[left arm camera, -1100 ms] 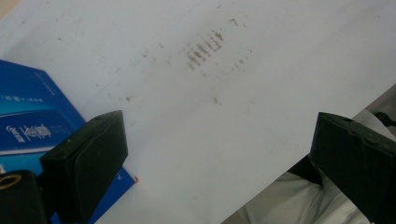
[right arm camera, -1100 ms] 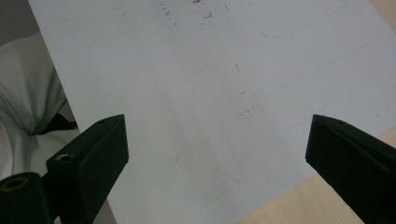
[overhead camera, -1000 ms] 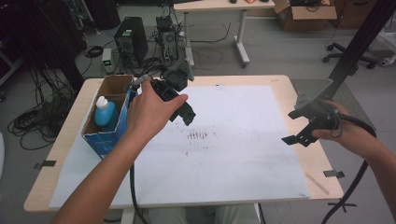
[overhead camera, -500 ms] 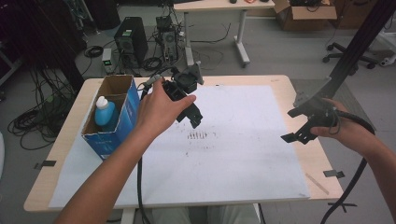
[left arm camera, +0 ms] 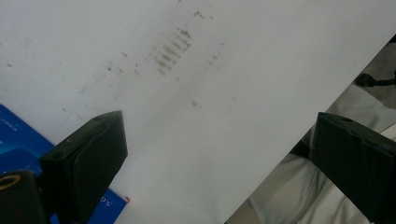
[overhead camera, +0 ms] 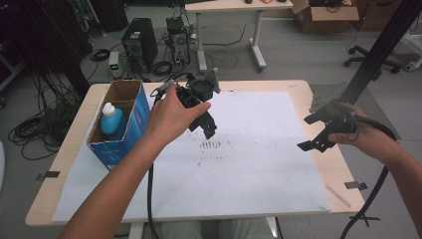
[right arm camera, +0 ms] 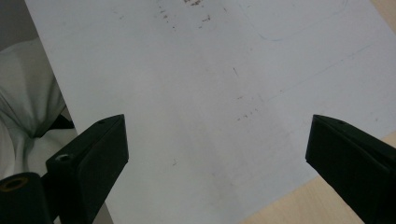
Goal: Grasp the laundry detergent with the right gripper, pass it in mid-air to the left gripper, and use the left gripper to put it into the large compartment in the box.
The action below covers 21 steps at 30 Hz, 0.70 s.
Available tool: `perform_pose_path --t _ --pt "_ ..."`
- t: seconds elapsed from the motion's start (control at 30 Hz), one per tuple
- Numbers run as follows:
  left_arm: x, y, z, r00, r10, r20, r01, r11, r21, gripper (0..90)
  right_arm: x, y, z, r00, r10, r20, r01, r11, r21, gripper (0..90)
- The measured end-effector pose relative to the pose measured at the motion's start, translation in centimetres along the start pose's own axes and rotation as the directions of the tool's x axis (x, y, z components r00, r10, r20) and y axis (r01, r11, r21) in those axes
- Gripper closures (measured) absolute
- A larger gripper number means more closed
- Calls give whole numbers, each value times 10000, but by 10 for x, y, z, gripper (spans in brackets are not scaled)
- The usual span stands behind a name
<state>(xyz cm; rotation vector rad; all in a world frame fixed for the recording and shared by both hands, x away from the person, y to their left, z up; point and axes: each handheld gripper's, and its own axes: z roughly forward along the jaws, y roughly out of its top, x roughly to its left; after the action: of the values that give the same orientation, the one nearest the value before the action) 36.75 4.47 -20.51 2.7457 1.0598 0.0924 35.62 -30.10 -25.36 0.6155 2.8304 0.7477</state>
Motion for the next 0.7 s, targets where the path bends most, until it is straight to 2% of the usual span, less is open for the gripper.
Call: perform_pose_path --t 0.5,0.7 --pt "6 -1 1 9998 179 33 -180 9997 149 46 0 5 2 9999 -80 -74 80 10000 8 58" --pt "6 2 1 9973 686 262 -691 9975 172 46 0 6 3 9999 -88 -135 89 9999 53 58"
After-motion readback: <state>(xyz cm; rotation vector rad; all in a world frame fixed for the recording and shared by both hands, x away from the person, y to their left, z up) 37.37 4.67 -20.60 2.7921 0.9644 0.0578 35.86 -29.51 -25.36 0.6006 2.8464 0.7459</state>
